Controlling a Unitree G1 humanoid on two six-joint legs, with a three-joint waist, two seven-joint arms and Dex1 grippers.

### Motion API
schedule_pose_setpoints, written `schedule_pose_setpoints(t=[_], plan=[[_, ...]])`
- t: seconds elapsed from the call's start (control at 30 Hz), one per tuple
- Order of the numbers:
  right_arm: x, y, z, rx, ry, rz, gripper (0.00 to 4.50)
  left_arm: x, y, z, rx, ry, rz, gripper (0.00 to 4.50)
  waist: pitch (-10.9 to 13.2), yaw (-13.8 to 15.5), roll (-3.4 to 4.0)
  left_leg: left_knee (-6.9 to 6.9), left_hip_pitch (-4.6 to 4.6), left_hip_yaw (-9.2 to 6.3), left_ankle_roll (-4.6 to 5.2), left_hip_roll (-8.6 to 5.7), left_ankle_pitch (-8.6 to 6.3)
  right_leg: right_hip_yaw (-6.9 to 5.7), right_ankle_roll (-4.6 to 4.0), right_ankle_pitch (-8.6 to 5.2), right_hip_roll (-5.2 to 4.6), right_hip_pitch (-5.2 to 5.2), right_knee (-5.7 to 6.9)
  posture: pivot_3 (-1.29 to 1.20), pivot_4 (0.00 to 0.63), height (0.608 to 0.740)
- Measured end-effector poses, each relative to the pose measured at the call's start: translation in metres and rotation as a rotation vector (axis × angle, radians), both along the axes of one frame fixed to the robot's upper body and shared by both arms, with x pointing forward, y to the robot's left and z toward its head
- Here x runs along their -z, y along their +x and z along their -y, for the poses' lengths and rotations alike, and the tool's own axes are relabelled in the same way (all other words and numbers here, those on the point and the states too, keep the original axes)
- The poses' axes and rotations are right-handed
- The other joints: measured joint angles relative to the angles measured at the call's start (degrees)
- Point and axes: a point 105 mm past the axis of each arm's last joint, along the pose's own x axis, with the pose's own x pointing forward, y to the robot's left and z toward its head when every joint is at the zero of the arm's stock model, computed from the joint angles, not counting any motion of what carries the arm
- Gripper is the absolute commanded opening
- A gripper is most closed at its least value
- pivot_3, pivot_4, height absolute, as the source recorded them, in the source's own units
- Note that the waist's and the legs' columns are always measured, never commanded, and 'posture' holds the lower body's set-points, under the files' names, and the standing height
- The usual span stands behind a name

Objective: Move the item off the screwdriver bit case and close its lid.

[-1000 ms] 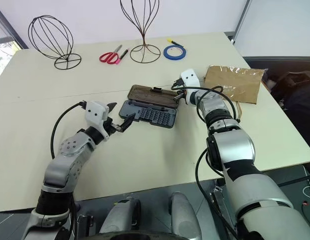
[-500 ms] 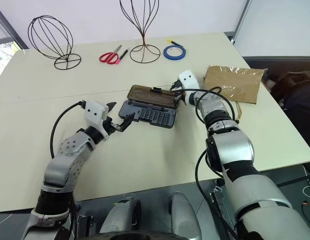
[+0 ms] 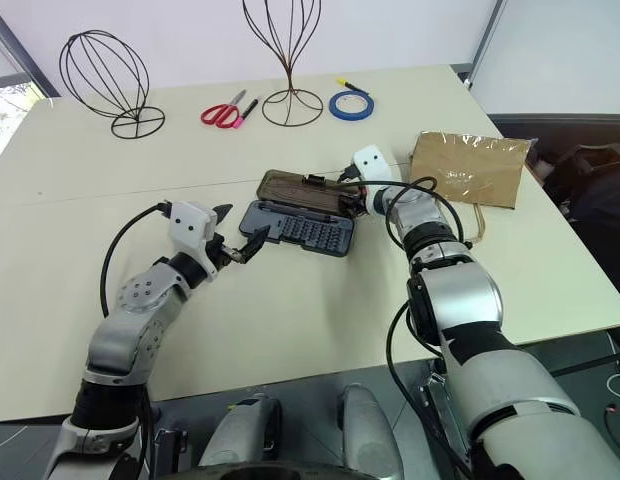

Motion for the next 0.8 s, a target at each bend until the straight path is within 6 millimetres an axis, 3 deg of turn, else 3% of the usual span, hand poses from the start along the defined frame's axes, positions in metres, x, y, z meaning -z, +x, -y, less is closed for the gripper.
schedule_pose_setpoints(t=[0.1, 0.8], plan=[[-0.004, 0.0015, 0.0027, 0.013, 0.004, 0.008, 0.05, 0.0002, 0.0, -0.0005, -0.003, 0.0, 0.0, 4.5, 0.0, 0.0, 0.01, -0.02, 0.01, 0.0, 0.0, 0.0, 0.0, 0.0, -0.01, 0.0, 0.01, 0.0, -0.01, 0.0, 0.15, 0.74], [-0.0067, 0.0009, -0.0037, -0.028, -0.046, 0.003, 0.05, 0.0001, 0.0002, -0.0019, -0.006, 0.008, 0.001, 4.5, 0.0, -0.7, -0.01, -0.06, 0.1, 0.0, 0.0, 0.04, 0.0, 0.0, -0.02, 0.0, 0.05, 0.03, 0.02, 0.0, 0.15, 0.74]])
